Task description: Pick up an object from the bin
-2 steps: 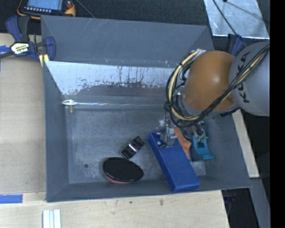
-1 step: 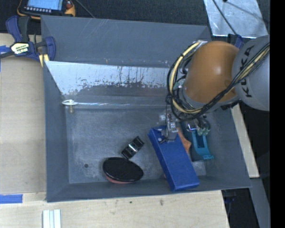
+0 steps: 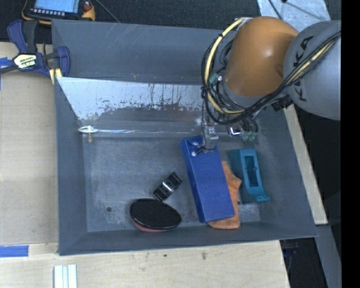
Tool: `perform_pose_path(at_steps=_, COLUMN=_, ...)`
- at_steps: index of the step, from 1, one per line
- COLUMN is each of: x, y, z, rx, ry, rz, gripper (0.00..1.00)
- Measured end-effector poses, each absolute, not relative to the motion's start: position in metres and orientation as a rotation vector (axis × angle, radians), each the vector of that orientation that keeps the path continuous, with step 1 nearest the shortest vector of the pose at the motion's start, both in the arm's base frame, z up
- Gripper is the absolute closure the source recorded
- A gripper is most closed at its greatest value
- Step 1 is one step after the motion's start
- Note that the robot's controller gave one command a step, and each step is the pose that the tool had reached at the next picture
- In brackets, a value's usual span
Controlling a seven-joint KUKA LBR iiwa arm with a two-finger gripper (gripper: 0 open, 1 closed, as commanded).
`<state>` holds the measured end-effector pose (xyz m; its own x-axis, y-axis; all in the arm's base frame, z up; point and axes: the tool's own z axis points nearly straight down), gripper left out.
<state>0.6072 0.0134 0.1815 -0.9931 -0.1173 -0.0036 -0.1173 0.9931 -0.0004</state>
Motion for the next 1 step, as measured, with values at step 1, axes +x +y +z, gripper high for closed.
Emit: perform_pose_path(at_steps=1, x=0.5805, y=0.0071, z=0.1986, rx=-0.192, ry=3.133, rz=0.000, gripper=1.00)
